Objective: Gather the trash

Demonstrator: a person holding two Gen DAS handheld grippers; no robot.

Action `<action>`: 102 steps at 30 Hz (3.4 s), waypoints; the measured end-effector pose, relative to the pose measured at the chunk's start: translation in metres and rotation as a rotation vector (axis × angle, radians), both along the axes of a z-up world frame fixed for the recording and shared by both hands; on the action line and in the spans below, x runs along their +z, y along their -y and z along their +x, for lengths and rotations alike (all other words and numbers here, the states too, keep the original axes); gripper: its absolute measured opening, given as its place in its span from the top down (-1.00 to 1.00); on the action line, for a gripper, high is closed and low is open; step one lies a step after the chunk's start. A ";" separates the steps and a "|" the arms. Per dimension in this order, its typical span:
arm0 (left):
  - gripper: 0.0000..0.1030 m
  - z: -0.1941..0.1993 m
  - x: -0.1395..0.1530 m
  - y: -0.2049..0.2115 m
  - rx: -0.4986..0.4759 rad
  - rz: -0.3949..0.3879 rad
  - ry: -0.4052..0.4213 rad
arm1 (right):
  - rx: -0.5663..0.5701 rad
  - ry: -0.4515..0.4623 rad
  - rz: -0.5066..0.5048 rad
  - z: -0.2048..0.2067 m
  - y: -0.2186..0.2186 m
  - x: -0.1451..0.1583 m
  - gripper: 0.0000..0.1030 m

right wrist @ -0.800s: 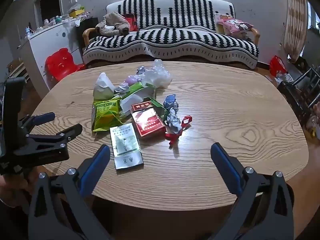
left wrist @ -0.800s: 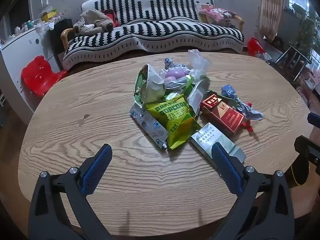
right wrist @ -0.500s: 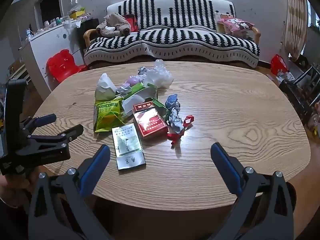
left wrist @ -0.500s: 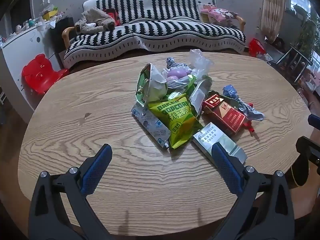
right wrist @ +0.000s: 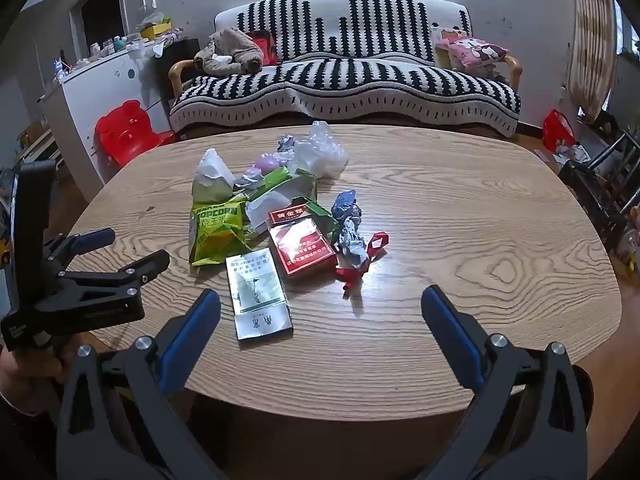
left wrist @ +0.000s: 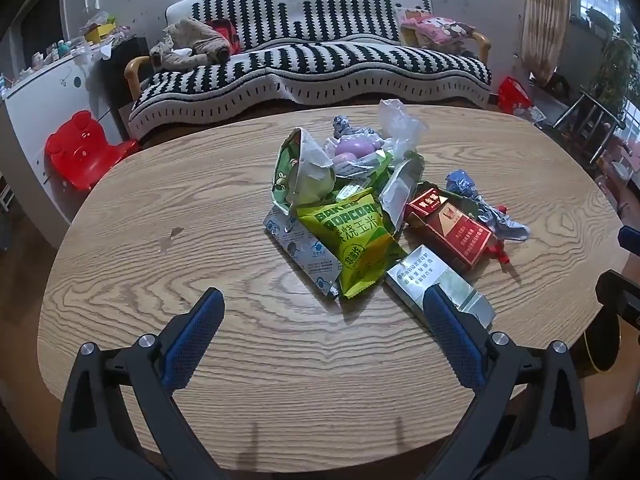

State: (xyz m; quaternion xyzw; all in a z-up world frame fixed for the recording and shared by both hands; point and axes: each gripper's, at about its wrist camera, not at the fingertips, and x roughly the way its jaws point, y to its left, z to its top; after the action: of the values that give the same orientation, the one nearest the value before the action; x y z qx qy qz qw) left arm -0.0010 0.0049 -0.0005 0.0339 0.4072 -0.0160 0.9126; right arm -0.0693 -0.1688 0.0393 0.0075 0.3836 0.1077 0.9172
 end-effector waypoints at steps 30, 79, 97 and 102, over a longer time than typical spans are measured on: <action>-0.88 0.000 -0.002 0.002 -0.003 0.000 -0.005 | 0.001 -0.001 0.000 0.000 0.000 0.000 -0.89; -0.74 0.157 -0.046 -0.019 0.016 -0.070 -0.059 | -0.112 -0.292 0.164 0.203 0.027 -0.086 -0.32; -0.25 0.129 0.019 -0.021 0.005 -0.148 0.071 | -0.117 -0.098 0.205 0.153 0.053 -0.022 0.42; -0.25 0.109 0.025 0.031 -0.108 -0.130 0.061 | -0.209 -0.048 0.156 0.104 0.120 -0.006 0.42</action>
State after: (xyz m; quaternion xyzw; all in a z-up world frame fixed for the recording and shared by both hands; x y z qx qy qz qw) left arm 0.1078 -0.0259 0.0246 -0.0032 0.3747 -0.0904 0.9227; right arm 0.0343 -0.2887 0.0337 0.1215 0.3930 0.0409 0.9106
